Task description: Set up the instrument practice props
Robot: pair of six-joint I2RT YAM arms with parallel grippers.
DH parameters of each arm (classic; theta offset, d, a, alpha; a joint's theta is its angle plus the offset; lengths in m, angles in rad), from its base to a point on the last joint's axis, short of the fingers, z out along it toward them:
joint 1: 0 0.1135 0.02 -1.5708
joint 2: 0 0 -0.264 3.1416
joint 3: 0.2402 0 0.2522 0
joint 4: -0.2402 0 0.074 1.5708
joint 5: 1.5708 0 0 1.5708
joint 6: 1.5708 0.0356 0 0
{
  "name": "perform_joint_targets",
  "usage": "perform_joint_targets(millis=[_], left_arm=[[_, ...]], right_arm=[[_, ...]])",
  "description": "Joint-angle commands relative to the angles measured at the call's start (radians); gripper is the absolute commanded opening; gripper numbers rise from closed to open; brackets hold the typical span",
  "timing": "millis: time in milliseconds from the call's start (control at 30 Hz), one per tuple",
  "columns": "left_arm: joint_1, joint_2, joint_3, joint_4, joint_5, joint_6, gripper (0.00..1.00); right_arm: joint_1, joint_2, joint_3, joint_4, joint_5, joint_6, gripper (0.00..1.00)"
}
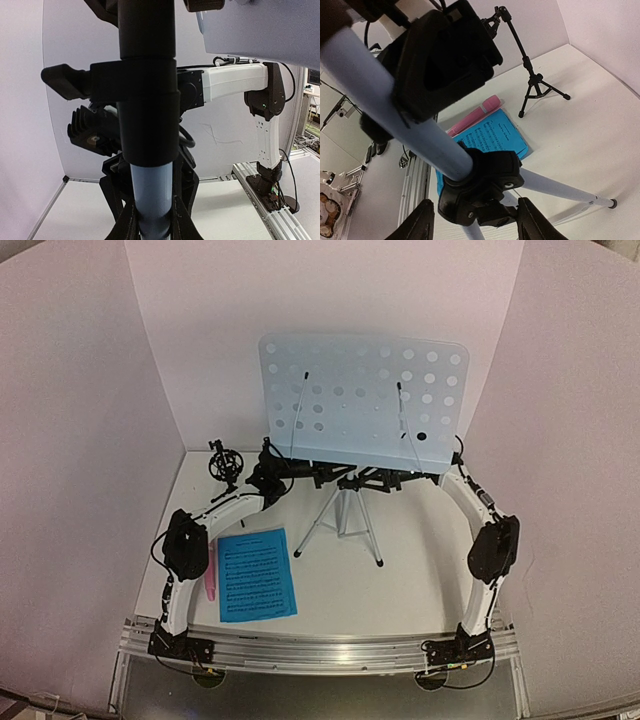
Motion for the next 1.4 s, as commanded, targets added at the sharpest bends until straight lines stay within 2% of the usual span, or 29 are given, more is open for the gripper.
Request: perform_joint_targets(millis=[0, 167, 267, 367, 500, 633, 733, 800, 1000, 1100, 1367], left_arm=[[0.000, 0.002, 0.009, -0.153, 0.029, 0.093, 0.00], [0.000, 0.002, 0.008, -0.151, 0.031, 0.091, 0.00], [0.000, 0.004, 0.008, -0.149, 0.029, 0.092, 0.00], [0.001, 0.003, 0.004, -0.140, 0.029, 0.090, 0.00], [0.001, 0.004, 0.003, -0.132, 0.027, 0.085, 0.00], [0.001, 0.004, 0.002, -0.126, 0.029, 0.081, 0.00], [0.000, 0.003, 0.002, -0.126, 0.027, 0.084, 0.00], [0.001, 0.003, 0.003, -0.126, 0.024, 0.088, 0.00], [0.001, 0.006, 0.001, -0.119, 0.013, 0.100, 0.00], [0.001, 0.006, -0.005, -0.104, 0.004, 0.103, 0.00], [0.001, 0.009, -0.015, -0.084, -0.008, 0.117, 0.00]], right_arm=[[0.014, 0.043, 0.034, -0.002, -0.055, -0.011, 0.49], [0.014, 0.055, 0.043, 0.003, -0.090, 0.010, 0.30], [0.014, 0.061, 0.039, 0.004, -0.109, 0.040, 0.25], [0.021, 0.051, 0.015, 0.003, -0.085, 0.050, 0.22], [0.026, 0.028, -0.022, 0.006, -0.042, 0.026, 0.24], [0.037, 0.042, -0.007, 0.004, -0.018, 0.054, 0.17], [0.047, 0.037, -0.011, 0.004, -0.007, 0.071, 0.06], [0.053, 0.033, -0.015, 0.004, -0.007, 0.106, 0.03], [0.070, -0.009, -0.084, 0.003, -0.016, 0.204, 0.00], [0.081, -0.023, -0.105, 0.003, 0.003, 0.307, 0.00], [0.133, -0.043, -0.104, 0.001, 0.038, 0.713, 0.00]])
